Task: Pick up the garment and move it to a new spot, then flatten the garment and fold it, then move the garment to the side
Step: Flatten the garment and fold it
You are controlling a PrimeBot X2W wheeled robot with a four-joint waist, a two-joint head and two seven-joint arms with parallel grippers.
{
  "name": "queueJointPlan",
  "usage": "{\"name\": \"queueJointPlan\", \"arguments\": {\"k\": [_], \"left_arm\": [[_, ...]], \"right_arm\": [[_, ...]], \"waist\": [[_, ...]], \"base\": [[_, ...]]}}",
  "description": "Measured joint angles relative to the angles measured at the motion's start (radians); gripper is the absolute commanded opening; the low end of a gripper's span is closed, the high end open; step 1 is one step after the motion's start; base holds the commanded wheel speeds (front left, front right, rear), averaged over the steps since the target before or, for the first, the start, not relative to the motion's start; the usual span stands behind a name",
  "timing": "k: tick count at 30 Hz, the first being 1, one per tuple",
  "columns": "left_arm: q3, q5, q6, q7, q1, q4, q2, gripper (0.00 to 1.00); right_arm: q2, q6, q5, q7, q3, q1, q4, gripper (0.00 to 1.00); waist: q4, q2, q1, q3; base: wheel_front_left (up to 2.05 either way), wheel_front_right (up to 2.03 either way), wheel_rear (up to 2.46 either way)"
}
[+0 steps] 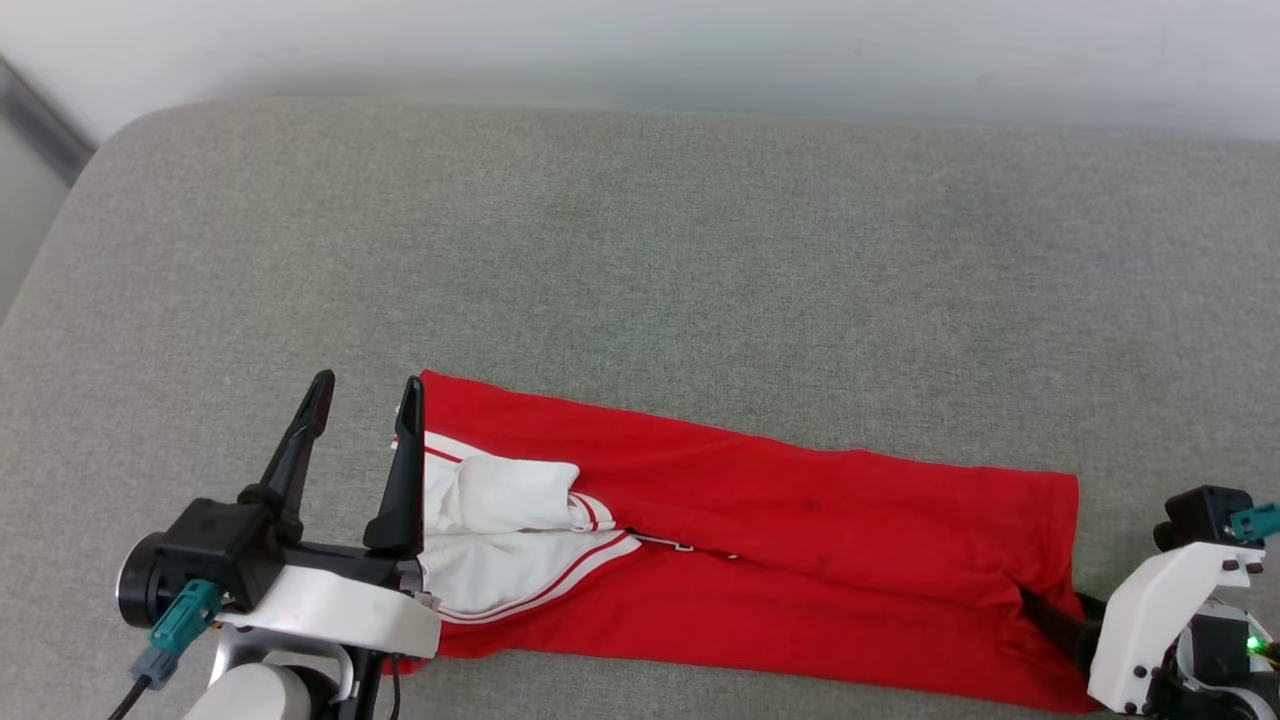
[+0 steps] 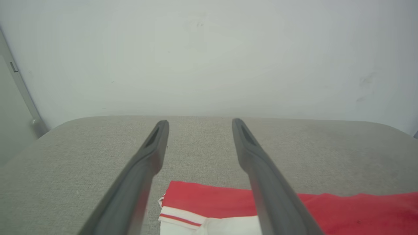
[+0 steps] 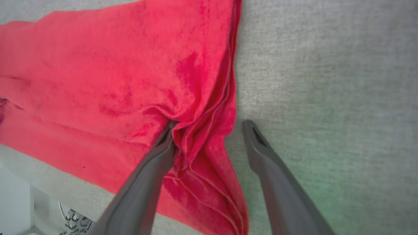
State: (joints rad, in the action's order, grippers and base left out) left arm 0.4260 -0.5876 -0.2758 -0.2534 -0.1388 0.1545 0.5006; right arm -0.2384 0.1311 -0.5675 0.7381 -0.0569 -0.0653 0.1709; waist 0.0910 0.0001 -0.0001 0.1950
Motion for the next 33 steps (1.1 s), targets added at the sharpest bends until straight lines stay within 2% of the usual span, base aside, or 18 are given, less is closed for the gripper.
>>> {"name": "queueJointPlan", "arguments": {"k": [1,2,3,4,12,19,23,29,33], "left_arm": [[0.004,0.003,0.000,0.004,-0.004,-0.001,0.001,1.00],[0.008,0.003,0.002,0.007,-0.006,-0.002,0.002,1.00],[0.011,0.005,0.002,0.007,-0.006,-0.002,0.003,1.00],[0.015,0.009,0.003,0.013,-0.006,-0.003,0.008,1.00],[0.021,0.011,-0.010,0.031,0.015,-0.004,0.022,1.00],[0.016,0.004,-0.024,0.049,0.038,0.007,0.042,1.00],[0.011,0.003,-0.034,0.053,0.054,0.017,0.053,1.00],[0.010,0.003,-0.045,0.057,0.063,0.029,0.057,1.00],[0.009,0.003,-0.051,0.057,0.071,0.032,0.059,1.00]], "right_arm": [[-0.003,0.000,-0.003,0.006,0.006,-0.007,0.013,1.00],[-0.007,0.000,-0.008,0.010,0.014,-0.015,0.021,0.60],[-0.007,0.000,-0.017,0.009,0.019,-0.020,0.028,0.33],[-0.010,-0.001,-0.021,0.006,0.029,-0.026,0.035,0.00],[-0.021,-0.002,-0.041,-0.028,0.108,-0.061,0.066,0.00],[-0.060,0.000,-0.039,-0.056,0.116,-0.104,0.086,0.00],[-0.083,0.000,-0.040,-0.069,0.064,-0.122,0.122,0.00],[-0.128,0.000,-0.038,-0.087,-0.080,-0.115,0.164,0.00],[-0.117,0.000,-0.051,-0.060,-0.152,-0.109,0.164,0.00]], "waist": [[0.002,0.0000,0.0000,0.001],[0.003,0.0000,0.0000,0.001],[0.002,0.0000,0.0000,0.000],[0.001,0.0000,0.0000,-0.002],[-0.022,0.0000,0.0001,-0.044],[-0.062,0.0000,0.0001,-0.084],[-0.094,0.0000,0.0001,-0.096],[-0.124,0.0000,0.0001,-0.102],[-0.133,0.0000,0.0001,-0.101]], "base": [[0.00,0.00,0.00],[0.00,0.00,0.00],[0.00,0.00,0.00],[0.00,0.00,0.00],[0.00,0.00,0.00],[0.00,0.00,0.00],[0.00,0.00,0.00],[0.00,0.00,0.00],[0.00,0.00,0.00]]}}
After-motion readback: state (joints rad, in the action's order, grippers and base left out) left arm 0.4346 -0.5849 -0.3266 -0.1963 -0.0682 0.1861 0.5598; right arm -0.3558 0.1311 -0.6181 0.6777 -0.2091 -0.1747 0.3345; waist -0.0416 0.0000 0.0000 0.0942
